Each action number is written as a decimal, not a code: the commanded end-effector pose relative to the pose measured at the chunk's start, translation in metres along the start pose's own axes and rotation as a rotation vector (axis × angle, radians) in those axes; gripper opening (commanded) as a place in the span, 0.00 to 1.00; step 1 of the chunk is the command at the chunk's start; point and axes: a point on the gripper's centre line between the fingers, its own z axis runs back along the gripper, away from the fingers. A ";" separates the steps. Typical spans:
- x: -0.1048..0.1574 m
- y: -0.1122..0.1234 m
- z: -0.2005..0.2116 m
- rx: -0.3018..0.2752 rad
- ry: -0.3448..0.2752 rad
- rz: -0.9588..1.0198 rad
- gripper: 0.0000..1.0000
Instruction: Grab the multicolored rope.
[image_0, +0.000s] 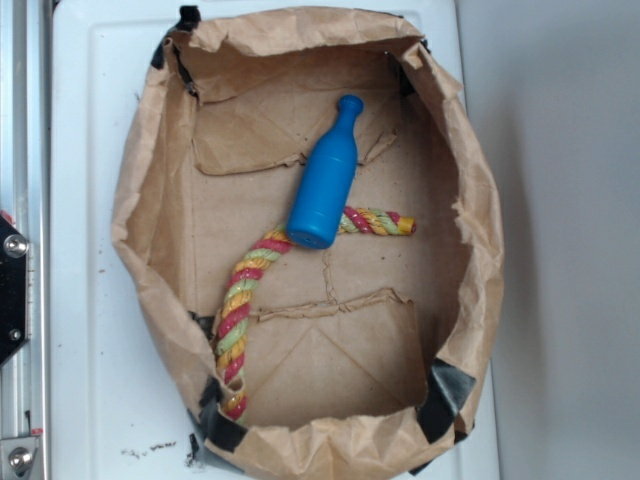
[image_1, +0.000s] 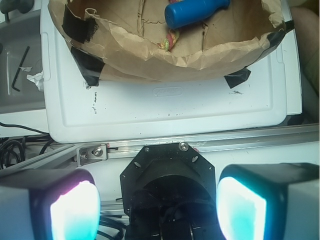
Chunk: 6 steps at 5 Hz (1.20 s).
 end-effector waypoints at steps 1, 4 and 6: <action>0.000 0.000 0.000 0.000 0.000 0.000 1.00; 0.069 -0.015 -0.011 -0.004 -0.013 0.055 1.00; 0.117 0.011 -0.042 0.168 -0.064 0.338 1.00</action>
